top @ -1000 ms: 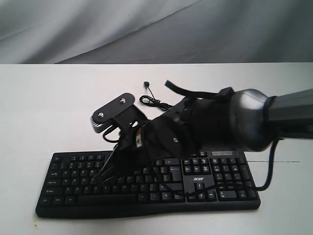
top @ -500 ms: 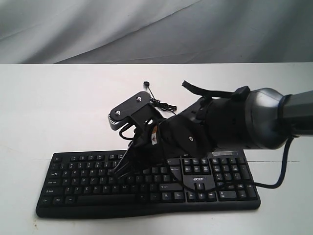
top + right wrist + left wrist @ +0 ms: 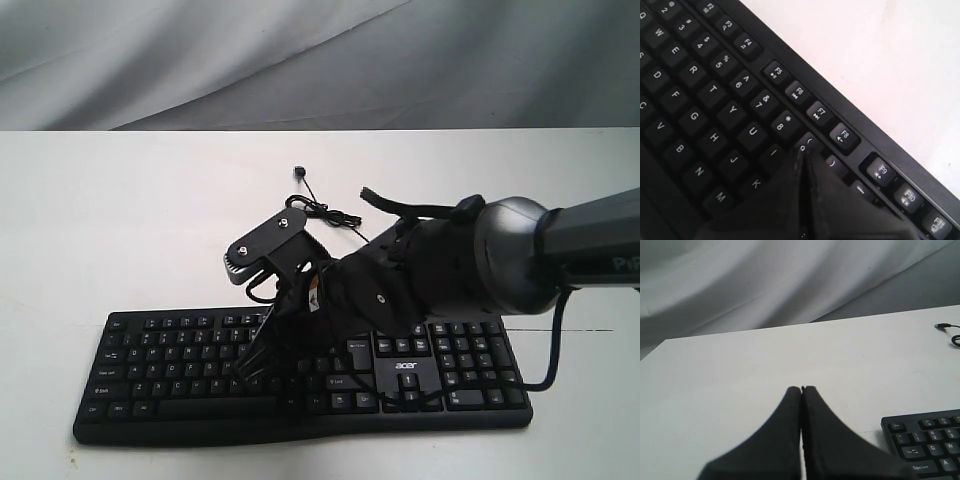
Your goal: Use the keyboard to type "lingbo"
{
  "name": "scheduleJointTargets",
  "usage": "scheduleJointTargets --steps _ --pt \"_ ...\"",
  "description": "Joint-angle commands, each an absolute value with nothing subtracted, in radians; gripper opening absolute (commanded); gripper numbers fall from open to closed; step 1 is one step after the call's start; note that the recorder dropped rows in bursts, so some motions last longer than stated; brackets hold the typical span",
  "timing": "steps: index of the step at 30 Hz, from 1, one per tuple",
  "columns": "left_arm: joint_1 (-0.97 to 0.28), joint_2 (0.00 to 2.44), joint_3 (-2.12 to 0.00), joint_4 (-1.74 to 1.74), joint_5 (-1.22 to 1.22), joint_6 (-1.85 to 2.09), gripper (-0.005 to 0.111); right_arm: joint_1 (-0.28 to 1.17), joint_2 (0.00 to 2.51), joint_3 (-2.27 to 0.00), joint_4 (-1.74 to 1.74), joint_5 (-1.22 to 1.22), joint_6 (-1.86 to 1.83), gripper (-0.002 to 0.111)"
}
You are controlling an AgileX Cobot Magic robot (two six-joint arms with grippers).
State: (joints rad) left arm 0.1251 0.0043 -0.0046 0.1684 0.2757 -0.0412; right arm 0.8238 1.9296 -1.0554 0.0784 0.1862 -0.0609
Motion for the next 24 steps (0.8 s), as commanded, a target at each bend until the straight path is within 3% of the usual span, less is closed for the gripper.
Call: scheduleJointTargets --steps 1,24 --pt "0.118 0.0 0.0 0.167 0.266 -0.046 0.0 0.818 1.929 -1.055 0.075 0.169 -0.067 0.0" --pt "0.118 0.0 0.0 0.167 0.266 -0.046 0.0 0.818 1.974 -1.055 0.075 0.169 -0.064 0.0"
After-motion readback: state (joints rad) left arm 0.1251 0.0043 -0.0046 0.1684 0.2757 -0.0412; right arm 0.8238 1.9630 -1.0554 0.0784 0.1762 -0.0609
